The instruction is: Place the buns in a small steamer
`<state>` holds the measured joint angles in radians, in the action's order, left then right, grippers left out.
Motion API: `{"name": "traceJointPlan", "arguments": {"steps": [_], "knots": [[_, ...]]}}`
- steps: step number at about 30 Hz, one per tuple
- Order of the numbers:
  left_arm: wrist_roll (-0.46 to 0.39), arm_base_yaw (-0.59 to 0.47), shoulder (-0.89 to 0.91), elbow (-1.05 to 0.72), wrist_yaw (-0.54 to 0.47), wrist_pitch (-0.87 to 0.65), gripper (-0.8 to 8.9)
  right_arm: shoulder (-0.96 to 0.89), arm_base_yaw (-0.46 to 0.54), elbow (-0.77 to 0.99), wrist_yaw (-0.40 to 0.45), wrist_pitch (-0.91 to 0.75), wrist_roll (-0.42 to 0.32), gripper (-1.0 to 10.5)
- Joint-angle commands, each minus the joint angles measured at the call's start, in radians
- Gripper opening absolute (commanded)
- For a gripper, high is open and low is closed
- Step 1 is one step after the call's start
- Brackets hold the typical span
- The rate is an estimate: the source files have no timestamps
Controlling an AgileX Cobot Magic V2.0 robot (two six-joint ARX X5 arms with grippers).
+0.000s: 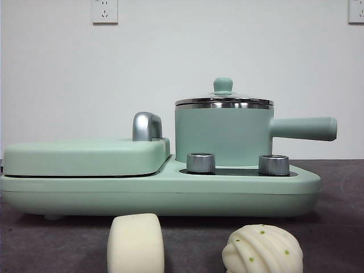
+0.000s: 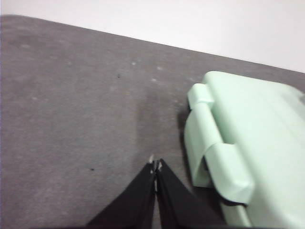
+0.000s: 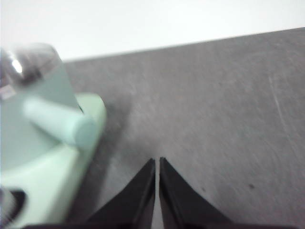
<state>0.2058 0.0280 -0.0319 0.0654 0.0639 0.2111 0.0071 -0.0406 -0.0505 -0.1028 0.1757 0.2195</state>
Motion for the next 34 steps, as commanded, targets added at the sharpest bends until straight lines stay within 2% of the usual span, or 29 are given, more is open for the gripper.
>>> {"name": "traceJointPlan", "arguments": {"steps": [1, 5, 9, 14, 21, 27, 31, 34], "knots": [[0.027, 0.019, -0.038, 0.077, 0.007, -0.016, 0.09, -0.002, -0.016, -0.069, -0.005, -0.01, 0.114, 0.1], [0.058, 0.051, -0.139, 0.181, 0.008, -0.016, 0.09, 0.027, -0.035, -0.181, -0.004, 0.036, 0.141, 0.1], [0.056, 0.081, -0.269, 0.301, 0.041, -0.006, 0.09, 0.097, -0.042, -0.322, -0.013, 0.124, 0.138, 0.1], [0.016, 0.117, -0.46, 0.483, 0.114, 0.067, 0.09, 0.219, -0.042, -0.512, -0.093, 0.265, 0.082, 0.1], [-0.035, 0.155, -0.686, 0.711, 0.291, 0.183, 0.09, 0.413, -0.042, -0.725, -0.266, 0.417, -0.051, 0.1], [-0.106, 0.187, -0.829, 0.872, 0.446, 0.323, 0.08, 0.564, -0.042, -0.845, -0.45, 0.512, -0.153, 0.1], [-0.164, 0.2, -0.882, 0.934, 0.537, 0.373, 0.08, 0.627, -0.042, -0.855, -0.563, 0.509, -0.157, 0.1], [-0.172, 0.204, -0.894, 0.941, 0.55, 0.365, 0.08, 0.657, -0.042, -0.855, -0.579, 0.509, -0.156, 0.1]]}}
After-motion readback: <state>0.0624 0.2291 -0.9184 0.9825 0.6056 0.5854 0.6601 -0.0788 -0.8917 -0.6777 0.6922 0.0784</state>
